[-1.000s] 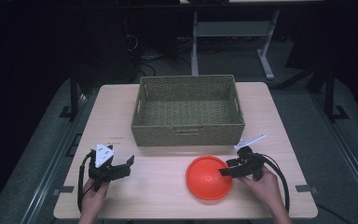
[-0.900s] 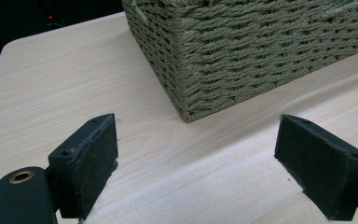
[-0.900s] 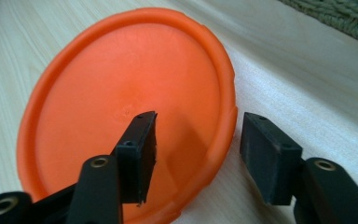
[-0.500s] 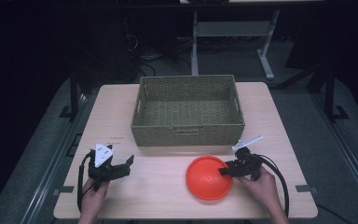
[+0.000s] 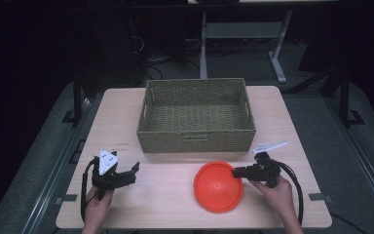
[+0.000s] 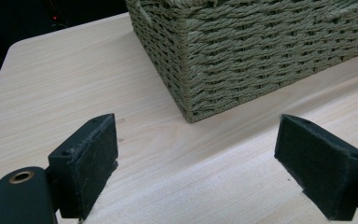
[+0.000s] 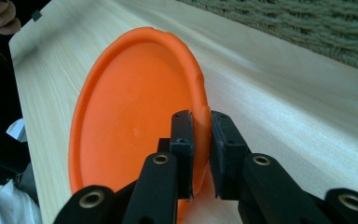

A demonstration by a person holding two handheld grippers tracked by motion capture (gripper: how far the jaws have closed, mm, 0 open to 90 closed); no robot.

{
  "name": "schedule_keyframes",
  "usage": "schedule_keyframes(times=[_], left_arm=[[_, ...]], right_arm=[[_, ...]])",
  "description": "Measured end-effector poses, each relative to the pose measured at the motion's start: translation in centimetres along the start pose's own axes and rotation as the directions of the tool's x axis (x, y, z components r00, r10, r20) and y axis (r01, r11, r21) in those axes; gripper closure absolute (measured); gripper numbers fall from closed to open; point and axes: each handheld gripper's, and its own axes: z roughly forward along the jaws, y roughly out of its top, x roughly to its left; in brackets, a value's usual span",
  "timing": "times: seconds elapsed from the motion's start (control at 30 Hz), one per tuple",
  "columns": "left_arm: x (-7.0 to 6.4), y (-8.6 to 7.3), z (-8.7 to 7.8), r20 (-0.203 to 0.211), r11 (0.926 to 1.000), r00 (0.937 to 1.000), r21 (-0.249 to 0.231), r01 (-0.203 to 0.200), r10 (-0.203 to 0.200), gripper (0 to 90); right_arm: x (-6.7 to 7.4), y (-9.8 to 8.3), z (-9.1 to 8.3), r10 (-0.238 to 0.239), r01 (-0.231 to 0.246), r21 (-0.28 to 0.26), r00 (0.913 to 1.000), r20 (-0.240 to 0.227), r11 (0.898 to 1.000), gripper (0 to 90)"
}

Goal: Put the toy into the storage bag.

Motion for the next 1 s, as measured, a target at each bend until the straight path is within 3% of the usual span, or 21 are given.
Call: schedule_keyframes(times=[0.2, 0.5, 1.0], left_arm=[[0.0, 0.0, 0.0, -0.003, 1.0, 1.0, -0.002, 0.001, -0.001, 12.7], [0.0, 0.0, 0.0, -0.006, 1.0, 1.0, -0.001, 0.0, 0.0, 12.8], [0.0, 0.0, -0.1, -0.002, 0.9999, 1.0, -0.011, -0.007, 0.007, 12.7]], right_arm=[[1.0, 0.7, -0.6, -0.018, 0.018, -0.008, 0.9998, -0.004, 1.0, 81.5], [1.1, 0.9, -1.8, -0.008, 0.007, -0.035, 0.9996, -0.029, 0.999, 81.8], [2.5, 3.2, -4.1, -0.036, 0.035, -0.045, 0.9994, -0.006, 0.998, 81.9]])
